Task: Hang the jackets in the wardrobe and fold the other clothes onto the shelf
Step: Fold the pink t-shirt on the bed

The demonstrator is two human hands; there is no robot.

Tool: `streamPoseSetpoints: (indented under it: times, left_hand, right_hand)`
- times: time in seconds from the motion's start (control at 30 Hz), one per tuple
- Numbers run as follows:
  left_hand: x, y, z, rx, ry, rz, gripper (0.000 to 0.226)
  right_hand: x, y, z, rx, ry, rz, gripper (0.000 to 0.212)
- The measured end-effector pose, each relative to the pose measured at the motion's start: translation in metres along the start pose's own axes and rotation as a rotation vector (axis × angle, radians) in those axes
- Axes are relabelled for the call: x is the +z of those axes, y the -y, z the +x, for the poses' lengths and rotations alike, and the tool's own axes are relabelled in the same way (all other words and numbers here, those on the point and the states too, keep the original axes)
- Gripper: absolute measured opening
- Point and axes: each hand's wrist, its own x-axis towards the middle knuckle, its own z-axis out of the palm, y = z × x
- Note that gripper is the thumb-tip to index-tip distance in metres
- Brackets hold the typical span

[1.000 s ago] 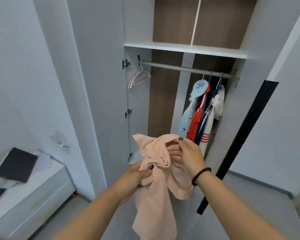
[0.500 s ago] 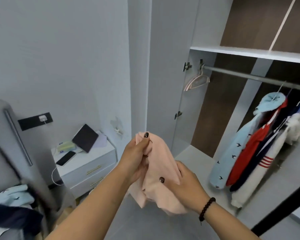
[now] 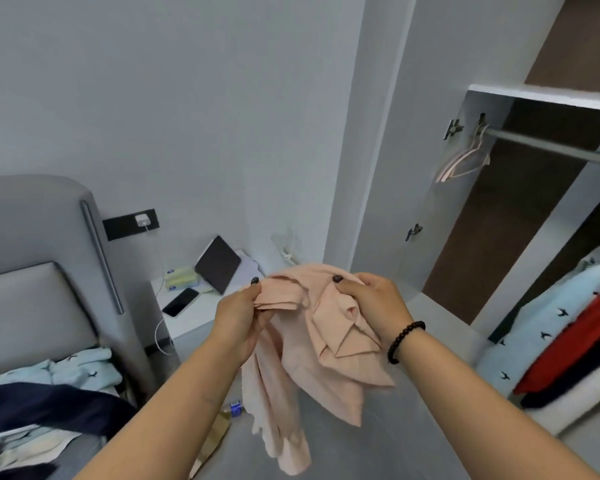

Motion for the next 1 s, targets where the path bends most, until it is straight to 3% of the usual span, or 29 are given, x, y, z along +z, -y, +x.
streamPoseSetpoints:
  times: [0.1,0.2,0.3,0.37,0.53,0.57,0.63,0.7,0.77,0.9,1.0]
  left_hand:
    - [-0.038,-0.019,0.025,-0.112,-0.072,0.073,0.011]
    - [-0.08,-0.042,0.049,-0.196,-0.116,0.165,0.018]
    - [-0.122,-0.071,0.069,-0.194,-0.19,0.169,0.024]
    - [-0.147,-0.092,0.08,-0.154,-0.263,0.167,0.023]
    - [-0.193,-0.138,0.099,0.007,-0.38,0.164,0.026]
    - [-0.199,-0.143,0.1,0.044,-0.399,0.257,0.023]
    - [-0.203,-0.148,0.101,0.146,-0.428,0.694,0.023]
    - [-0.192,-0.145,0.093,0.231,-0.335,1.172,0.045]
    - [-0.164,-0.133,0.078,0.288,-0.104,1.346,0.062]
    - [-0.103,-0.093,0.044,0.389,0.436,1.313,0.074]
    - [-0.073,-0.056,0.033,0.431,0.586,1.135,0.093]
  right_hand:
    - [0.039,0.001,0.026,0.209,0.03,0.198,0.003]
    - [0.071,-0.003,0.052,0.352,-0.005,0.231,0.013]
    - [0.09,-0.01,0.077,0.293,-0.208,0.093,0.019]
    - [0.097,-0.01,0.085,0.324,-0.308,0.164,0.01]
    - [0.106,-0.006,0.094,0.286,-0.34,0.034,0.023]
    - [0.108,-0.003,0.094,0.279,-0.319,0.067,0.022]
    - [0.113,0.004,0.093,0.261,-0.253,0.167,0.016]
    - [0.121,0.013,0.093,0.228,-0.172,0.25,0.018]
    - [0.13,0.025,0.091,0.188,-0.077,0.314,0.022]
    - [0.14,0.055,0.082,0.152,0.02,0.529,0.028]
    - [0.135,0.075,0.072,0.142,0.097,0.642,0.031]
